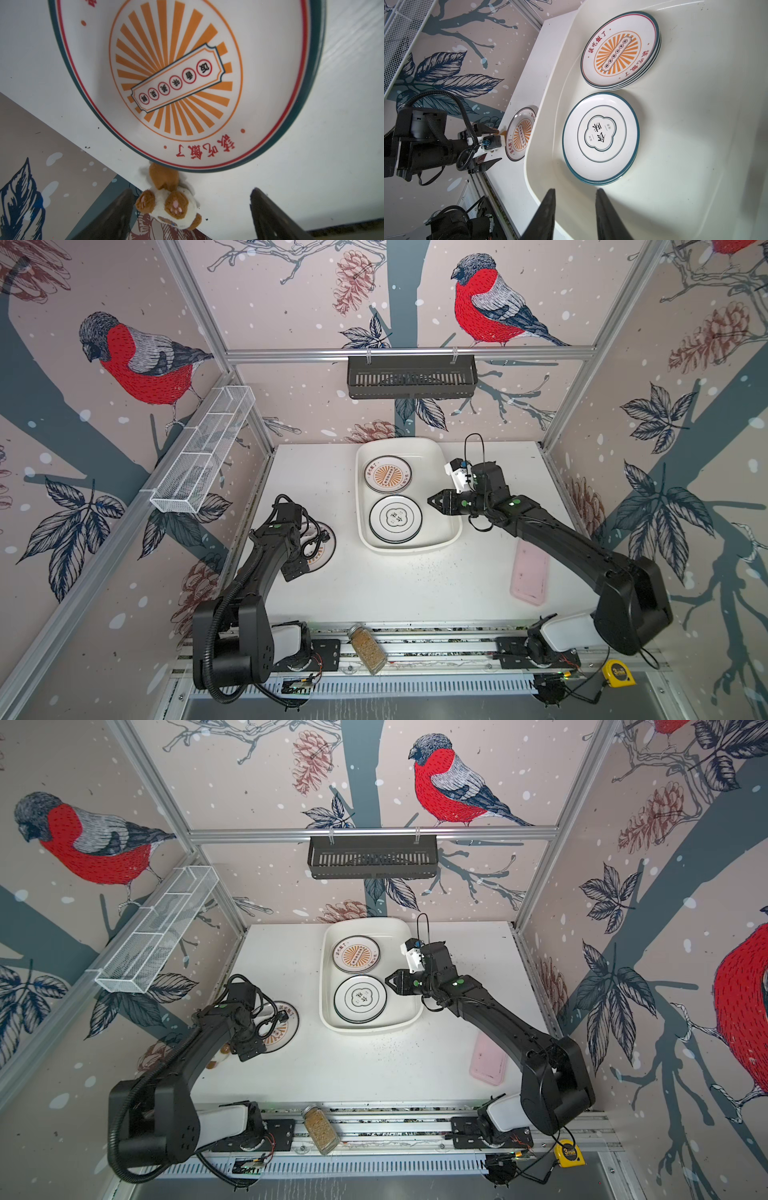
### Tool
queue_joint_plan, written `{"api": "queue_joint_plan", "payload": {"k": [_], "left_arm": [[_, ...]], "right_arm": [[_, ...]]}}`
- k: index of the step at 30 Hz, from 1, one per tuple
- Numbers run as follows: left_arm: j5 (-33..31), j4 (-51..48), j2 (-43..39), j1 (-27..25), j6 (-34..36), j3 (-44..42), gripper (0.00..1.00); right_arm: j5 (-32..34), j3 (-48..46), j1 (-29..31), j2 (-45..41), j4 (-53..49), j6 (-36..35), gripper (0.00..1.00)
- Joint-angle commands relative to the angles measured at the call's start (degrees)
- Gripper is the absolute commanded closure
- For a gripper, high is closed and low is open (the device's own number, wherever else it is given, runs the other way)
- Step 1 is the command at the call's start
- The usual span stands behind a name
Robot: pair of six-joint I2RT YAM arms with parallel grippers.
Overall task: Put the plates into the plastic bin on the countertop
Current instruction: 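Lower the left gripper over the orange-sunburst plate on the table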
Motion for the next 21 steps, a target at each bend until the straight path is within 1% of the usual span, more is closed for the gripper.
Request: {"api": "queue_joint_plan", "payload": {"k": [1, 6, 9, 21], "left_arm": [[-0.3, 2.9, 0.6, 0.3, 2.5, -0.9, 0.12], [-0.2, 5.9, 2.6, 0.2, 2.0, -1.9, 0.12], [1.2, 7.2, 3.5, 0.3, 1.5, -1.6, 0.12], [2.3, 16.6, 6.2, 0.3, -0.5, -1.7, 0.12]], "right_arm": [[0.6, 0.2, 0.0, 0.0, 1.1, 0.4, 0.65], [0.7, 0.6, -0.1, 0.1, 0.7, 0.4, 0.65], [0.7, 0.5, -0.1, 0.2, 0.8, 0.5, 0.65], [1.0, -0.1, -0.5, 0.1, 0.5, 0.3, 0.65]]}}
